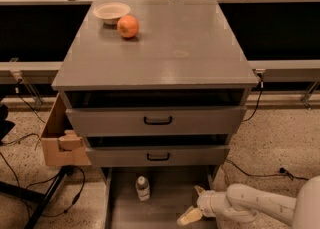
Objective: Place blue plastic bottle into bottom drawer
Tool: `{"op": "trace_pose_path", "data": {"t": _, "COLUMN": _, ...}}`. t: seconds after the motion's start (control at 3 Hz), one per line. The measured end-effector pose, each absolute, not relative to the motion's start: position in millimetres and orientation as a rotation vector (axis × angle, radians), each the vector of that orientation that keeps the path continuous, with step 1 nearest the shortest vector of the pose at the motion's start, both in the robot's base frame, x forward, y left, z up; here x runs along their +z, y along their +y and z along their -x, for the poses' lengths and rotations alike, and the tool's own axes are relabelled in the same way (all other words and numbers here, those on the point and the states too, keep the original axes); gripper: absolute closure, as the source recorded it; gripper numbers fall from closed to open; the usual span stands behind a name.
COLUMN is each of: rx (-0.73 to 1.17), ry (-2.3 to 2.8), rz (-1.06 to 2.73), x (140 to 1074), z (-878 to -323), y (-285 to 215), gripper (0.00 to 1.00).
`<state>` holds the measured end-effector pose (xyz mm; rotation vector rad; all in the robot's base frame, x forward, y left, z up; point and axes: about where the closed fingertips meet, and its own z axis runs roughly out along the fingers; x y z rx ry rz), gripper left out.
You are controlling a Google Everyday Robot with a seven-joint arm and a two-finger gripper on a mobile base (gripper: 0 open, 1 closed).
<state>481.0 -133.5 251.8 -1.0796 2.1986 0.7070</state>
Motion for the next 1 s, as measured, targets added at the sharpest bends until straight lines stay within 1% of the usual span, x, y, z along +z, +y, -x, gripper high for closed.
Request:
{"op": "trace_pose_path", "data": {"t": 0.33, "rx": 0.606, "ry": 2.276, "rz": 1.137, "x": 301, "z": -430, "y": -149, "gripper": 0.00}}
{"op": "trace_pose_path", "data": {"t": 0.67, "rx": 0.590, "ry": 2.279, "rz": 1.145, "x": 303, "z": -433, "y": -151, "gripper": 0.00}}
{"op": "trace_pose_path", "data": {"t": 1.0, "rx": 0.459, "ry": 2.324, "rz": 1.244, "x": 321, "z": -437, "y": -161, "gripper": 0.00}}
